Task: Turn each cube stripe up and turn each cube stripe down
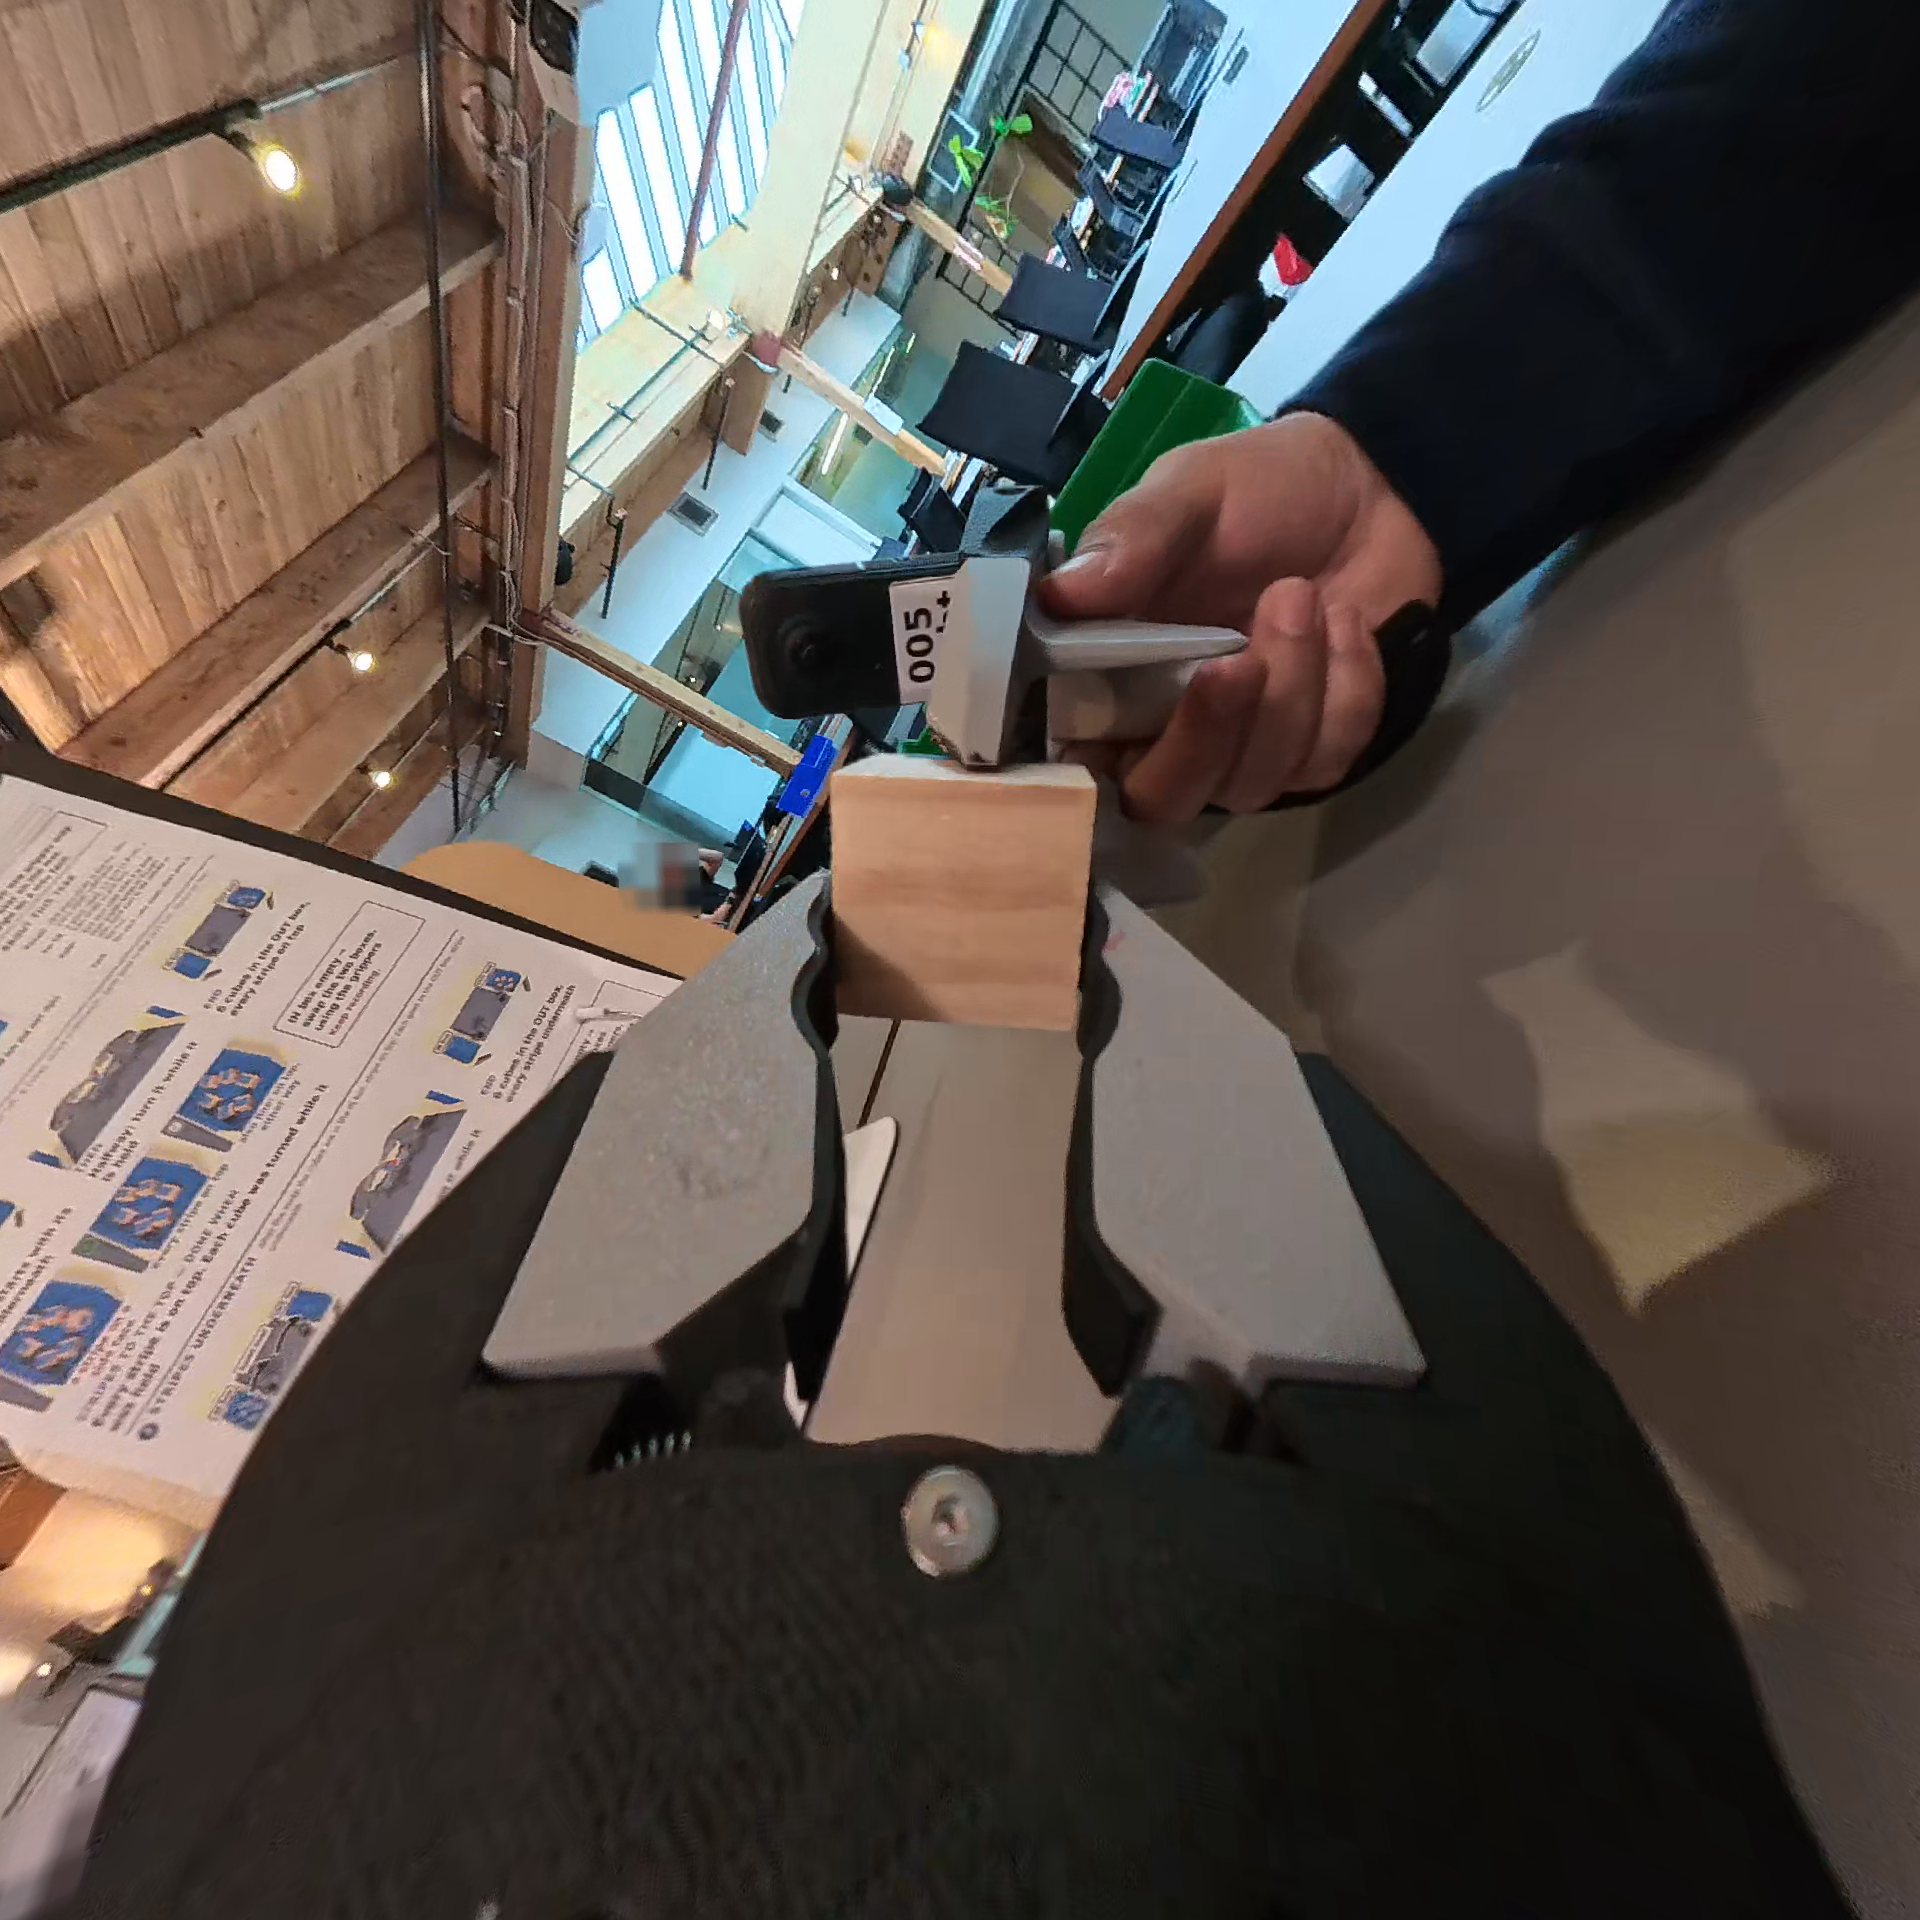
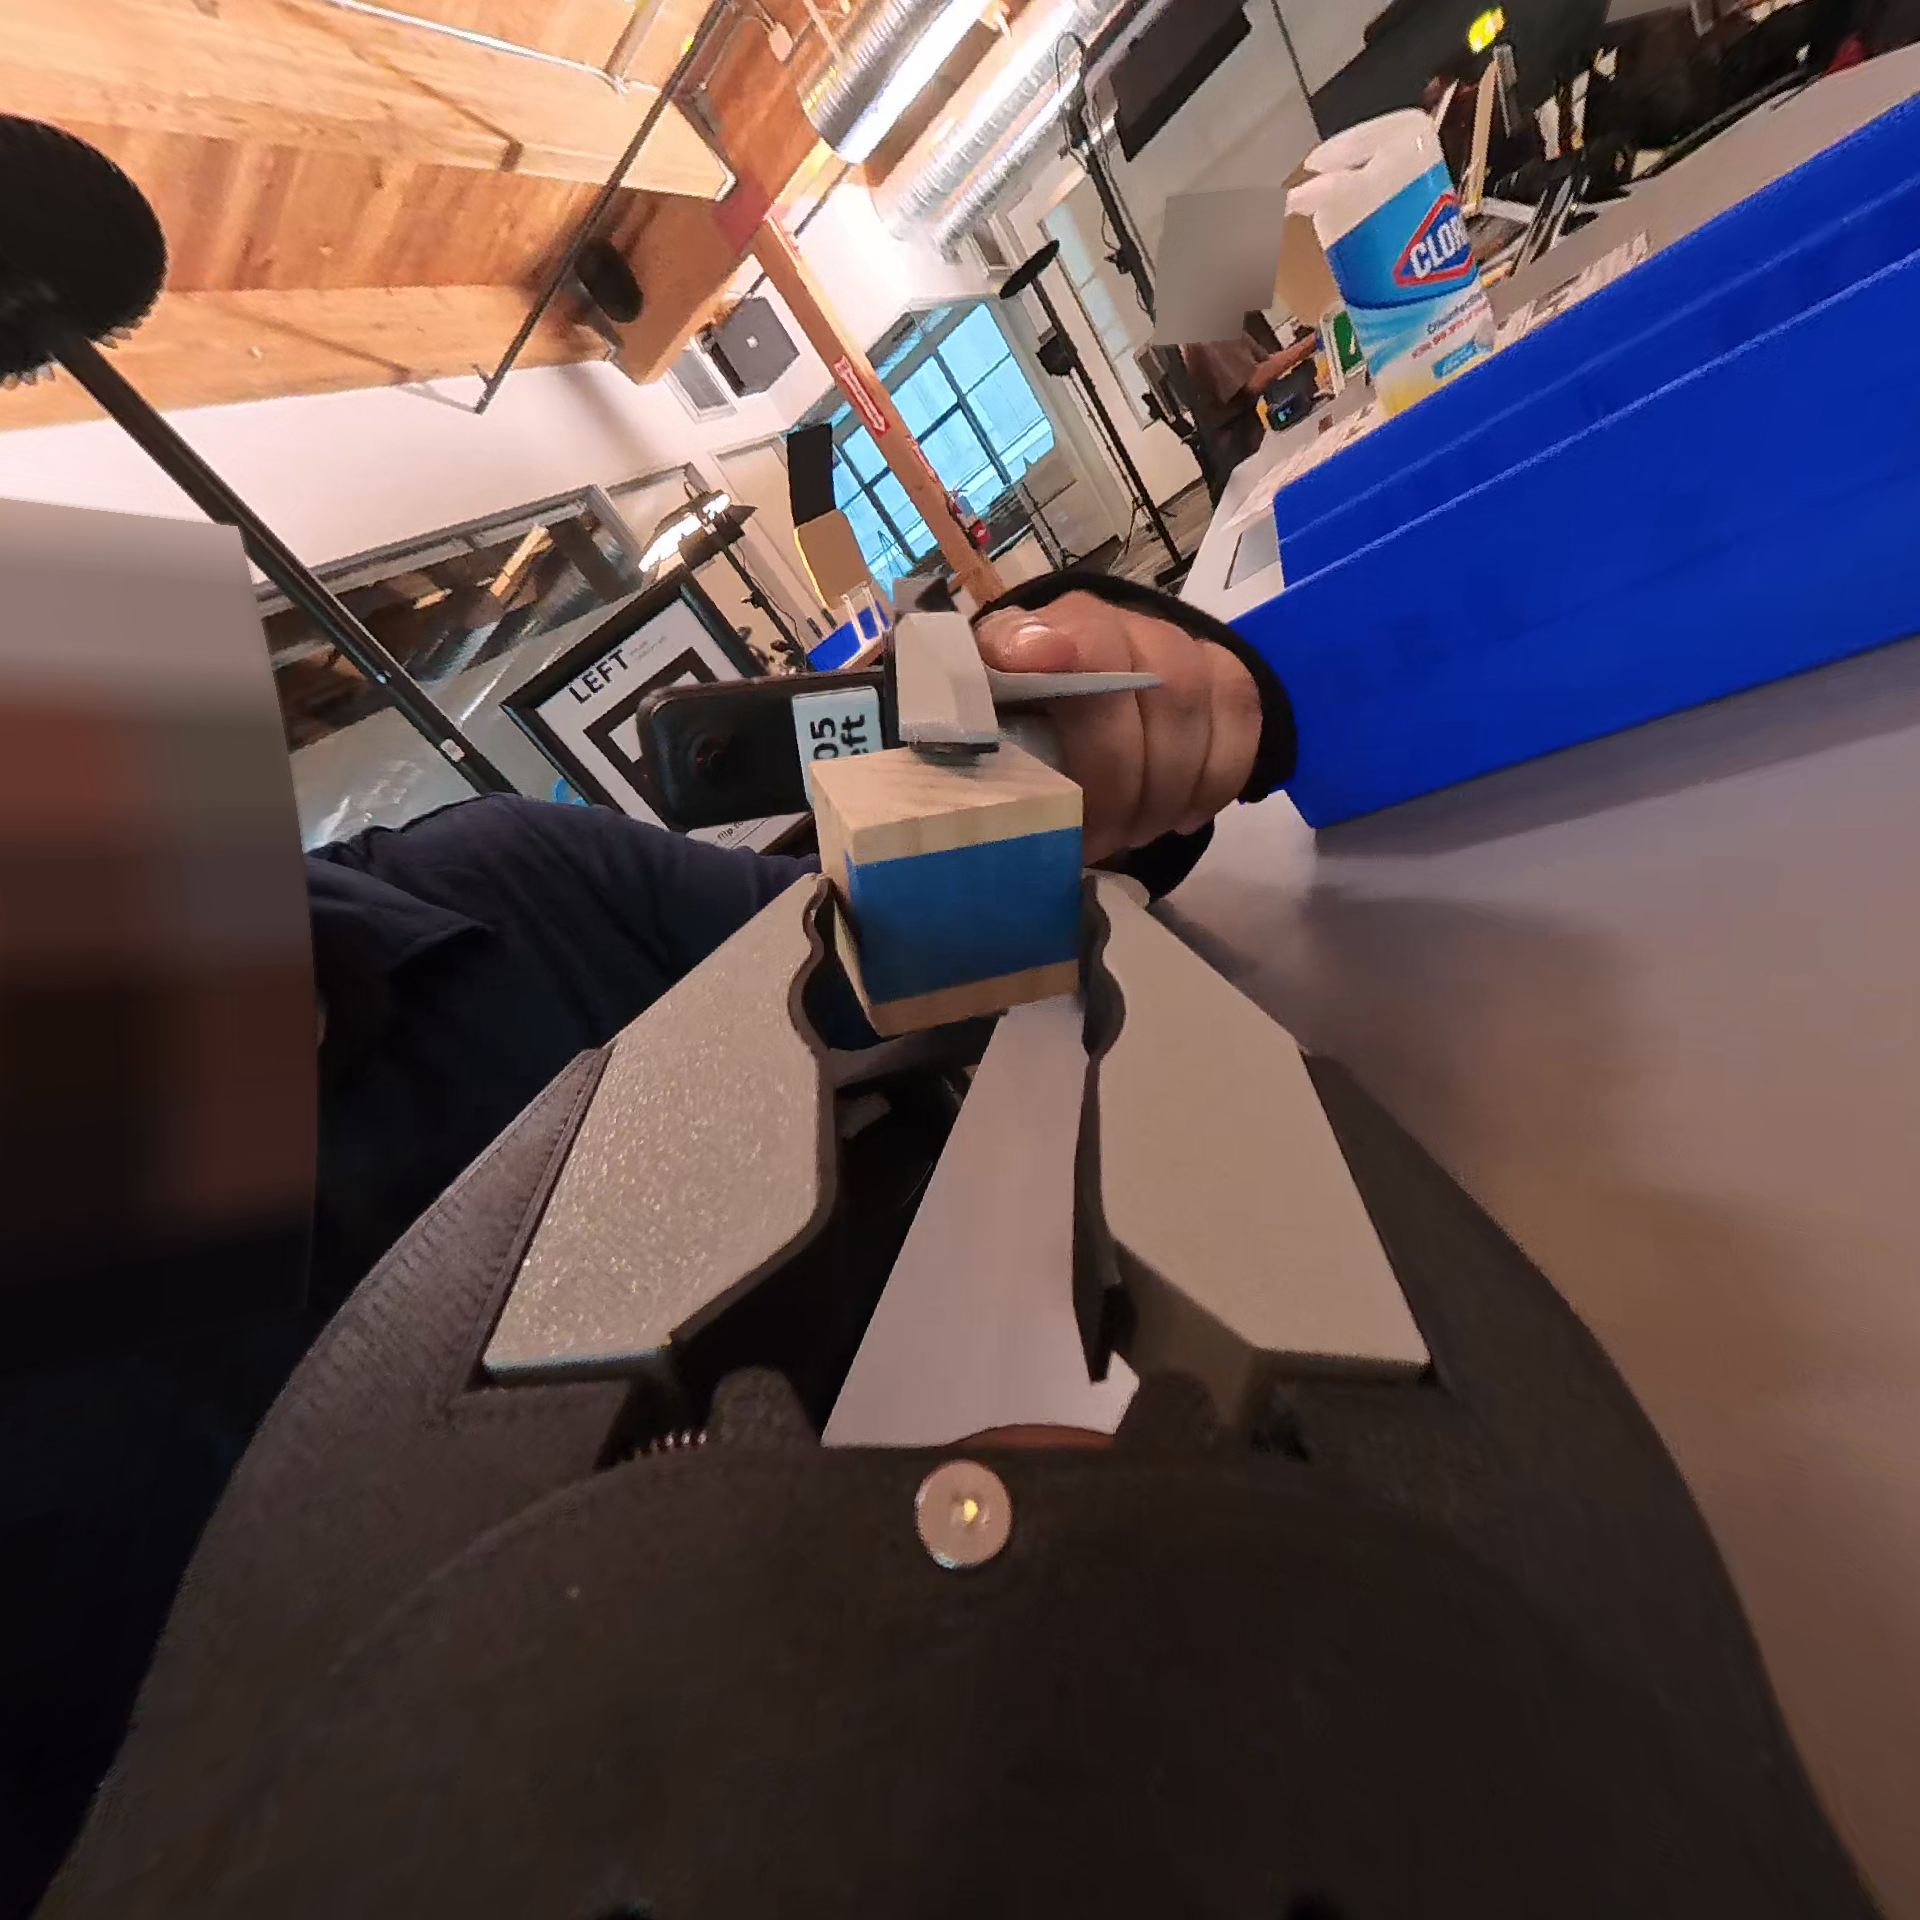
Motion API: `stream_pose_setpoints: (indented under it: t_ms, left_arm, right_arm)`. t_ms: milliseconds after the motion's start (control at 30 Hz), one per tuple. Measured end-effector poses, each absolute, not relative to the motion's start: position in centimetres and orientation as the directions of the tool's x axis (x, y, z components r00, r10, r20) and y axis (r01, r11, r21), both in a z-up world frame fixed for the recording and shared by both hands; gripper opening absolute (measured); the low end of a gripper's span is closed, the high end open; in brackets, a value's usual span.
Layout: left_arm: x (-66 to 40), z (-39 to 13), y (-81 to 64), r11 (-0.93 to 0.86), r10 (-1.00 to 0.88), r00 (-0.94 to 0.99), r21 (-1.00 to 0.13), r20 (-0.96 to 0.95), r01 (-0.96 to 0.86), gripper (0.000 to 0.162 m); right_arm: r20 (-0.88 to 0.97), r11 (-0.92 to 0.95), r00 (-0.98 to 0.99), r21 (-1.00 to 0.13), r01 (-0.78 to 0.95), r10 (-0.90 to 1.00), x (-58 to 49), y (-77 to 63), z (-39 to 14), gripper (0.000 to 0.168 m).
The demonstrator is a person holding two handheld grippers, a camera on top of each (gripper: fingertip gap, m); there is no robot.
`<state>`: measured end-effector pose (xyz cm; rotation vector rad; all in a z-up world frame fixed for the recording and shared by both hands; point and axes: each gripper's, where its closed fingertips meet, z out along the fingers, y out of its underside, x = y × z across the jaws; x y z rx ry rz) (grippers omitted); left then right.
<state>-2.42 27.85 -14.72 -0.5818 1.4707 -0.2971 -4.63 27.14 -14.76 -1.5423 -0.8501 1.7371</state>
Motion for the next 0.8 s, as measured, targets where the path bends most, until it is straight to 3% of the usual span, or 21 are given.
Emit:
stream_pose_setpoints:
  t_ms: [400,633,800]
  left_arm:
    - [-2.2,-14.4,28.7,0.799,-0.551,0.222,-0.585,-0.805,-0.139,0.044]
    - [-3.0,-13.1,29.4,0.765,-0.59,0.307,-0.639,-0.746,-0.081,0.052]
    - [-3.2,-12.6,29.3,0.758,-0.603,0.329,-0.651,-0.726,-0.048,0.048]
  right_arm:
    - [-0.502,-0.5,0.013,-0.863,-0.072,0.865,-4.2,27.9,-14.4,0.043]
    - [-0.476,-0.467,0.041,-0.875,-0.13,0.879,-3.3,28.4,-13.5,0.043]
    - [-0.436,-0.421,0.069,-0.892,-0.163,0.897,-2.9,28.8,-13.1,0.043]
